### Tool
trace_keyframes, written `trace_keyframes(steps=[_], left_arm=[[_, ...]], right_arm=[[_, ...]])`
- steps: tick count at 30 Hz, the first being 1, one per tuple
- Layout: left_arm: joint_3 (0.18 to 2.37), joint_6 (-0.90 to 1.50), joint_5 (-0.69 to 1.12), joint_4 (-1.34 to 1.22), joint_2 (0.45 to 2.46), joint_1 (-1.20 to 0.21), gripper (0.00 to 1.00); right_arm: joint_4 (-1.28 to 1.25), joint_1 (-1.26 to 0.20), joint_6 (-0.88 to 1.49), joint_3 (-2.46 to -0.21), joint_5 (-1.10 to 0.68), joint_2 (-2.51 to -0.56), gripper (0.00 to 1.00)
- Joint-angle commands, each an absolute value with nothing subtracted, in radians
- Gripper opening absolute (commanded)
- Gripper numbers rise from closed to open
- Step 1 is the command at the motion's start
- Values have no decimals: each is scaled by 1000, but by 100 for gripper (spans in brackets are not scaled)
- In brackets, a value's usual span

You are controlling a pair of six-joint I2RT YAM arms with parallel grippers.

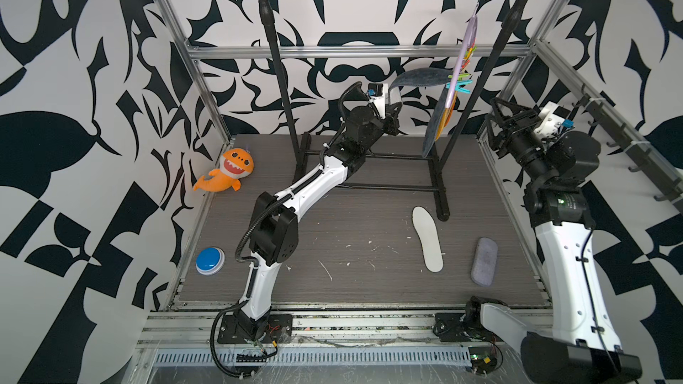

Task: Take the shoe insoles off the hanger
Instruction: Remove the insole from the hanger, then open the clamp at the hanger.

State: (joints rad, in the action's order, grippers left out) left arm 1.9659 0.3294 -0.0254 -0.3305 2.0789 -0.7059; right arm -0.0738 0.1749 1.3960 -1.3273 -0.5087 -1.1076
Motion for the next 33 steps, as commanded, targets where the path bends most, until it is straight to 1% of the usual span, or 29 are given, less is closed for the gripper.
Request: trace_keyframes(steps=[1, 4, 9, 13, 23, 33], left_arm=[[2000, 340, -8, -319, 2092, -703, 0], [2007, 335, -10, -317, 2092, -703, 0], [2018, 327, -22, -317, 2098, -703, 0], [2025, 326, -26, -320, 2105, -702, 0], [2031, 327, -33, -322, 2122, -701, 0], [2032, 323, -34, -325, 2125, -700, 0]], right_arm=[[-237, 183, 1486, -1396, -553, -1172, 60], [-247, 183, 1496, -1437, -572, -1222, 61], [-265, 183, 1499, -1459, -581, -1244, 67], [-265, 179, 1504, -1478, -584, -1263, 69], [-258, 147, 1520, -1557, -585, -1337, 65], [-257, 100, 1519, -1622, -583, -1398, 66]])
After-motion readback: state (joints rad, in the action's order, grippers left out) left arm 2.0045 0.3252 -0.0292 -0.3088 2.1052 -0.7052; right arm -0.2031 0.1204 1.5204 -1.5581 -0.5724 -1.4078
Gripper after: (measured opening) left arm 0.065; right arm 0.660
